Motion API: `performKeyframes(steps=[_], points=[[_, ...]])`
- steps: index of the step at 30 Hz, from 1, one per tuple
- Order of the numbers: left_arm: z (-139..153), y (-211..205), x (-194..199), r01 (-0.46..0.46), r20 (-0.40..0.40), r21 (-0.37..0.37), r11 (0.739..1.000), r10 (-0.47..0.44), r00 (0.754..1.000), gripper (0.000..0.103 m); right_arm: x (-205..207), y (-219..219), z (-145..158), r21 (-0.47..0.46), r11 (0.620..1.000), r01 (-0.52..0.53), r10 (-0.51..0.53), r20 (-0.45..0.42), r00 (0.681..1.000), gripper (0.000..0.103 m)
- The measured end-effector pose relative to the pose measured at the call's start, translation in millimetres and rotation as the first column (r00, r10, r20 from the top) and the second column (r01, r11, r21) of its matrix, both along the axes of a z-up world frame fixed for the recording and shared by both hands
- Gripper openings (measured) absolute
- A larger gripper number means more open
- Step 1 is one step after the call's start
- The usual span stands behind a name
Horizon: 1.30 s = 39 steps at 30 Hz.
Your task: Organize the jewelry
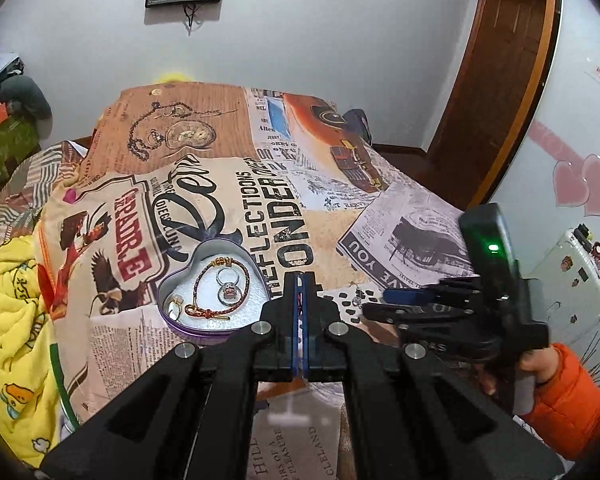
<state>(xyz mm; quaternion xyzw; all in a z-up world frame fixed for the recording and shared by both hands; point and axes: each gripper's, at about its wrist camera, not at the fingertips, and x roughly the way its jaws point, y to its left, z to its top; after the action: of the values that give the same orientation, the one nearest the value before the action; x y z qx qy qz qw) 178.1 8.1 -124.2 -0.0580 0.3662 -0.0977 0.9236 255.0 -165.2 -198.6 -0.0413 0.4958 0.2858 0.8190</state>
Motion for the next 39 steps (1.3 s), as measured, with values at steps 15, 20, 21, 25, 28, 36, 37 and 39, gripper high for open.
performKeyframes(steps=[15,20,21,25,28,36,37,39], points=[[2.2,7.7,-3.2,-0.01,0.017,-0.015,1.0,0.01,1.0,0.0,-4.0,14.4,-0.2,-0.005,1.0,-0.016,0.017,0.048,0.999,0.009],[23.4,14.1,-7.5,-0.02,0.068,-0.018,1.0,0.021,0.997,0.0,-12.1,10.5,20.3,0.011,1.0,-0.018,0.017,0.087,0.996,0.009],[28.6,15.5,-8.5,-0.023,0.08,-0.018,1.0,0.024,0.996,0.0,-13.9,9.4,25.7,0.013,1.0,-0.015,0.014,0.099,0.995,0.009],[45.0,19.7,-12.4,-0.033,0.123,-0.008,0.999,0.034,0.992,0.0,-19.6,7.3,46.6,0.043,0.999,-0.012,0.006,0.14,0.99,0.009],[56.1,22.5,-13.3,-0.042,0.15,0.003,0.999,0.041,0.988,0.0,-24.7,10.1,61.9,0.063,0.998,-0.016,0.004,0.173,0.985,0.009],[70.9,30.5,-6.1,-0.067,0.196,0.047,0.997,0.057,0.979,0.0,-31.8,27.0,88.4,0.112,0.993,-0.04,0.012,0.237,0.971,0.009],[70.9,31.5,-4.5,-0.069,0.196,0.049,0.996,0.058,0.979,0.0,-31.7,30.1,90.2,0.118,0.992,-0.046,0.016,0.241,0.97,0.009],[69.7,34.8,-1.0,-0.075,0.194,0.052,0.996,0.064,0.979,0.0,-30.9,36.0,93.1,0.128,0.99,-0.056,0.022,0.247,0.969,0.009]])
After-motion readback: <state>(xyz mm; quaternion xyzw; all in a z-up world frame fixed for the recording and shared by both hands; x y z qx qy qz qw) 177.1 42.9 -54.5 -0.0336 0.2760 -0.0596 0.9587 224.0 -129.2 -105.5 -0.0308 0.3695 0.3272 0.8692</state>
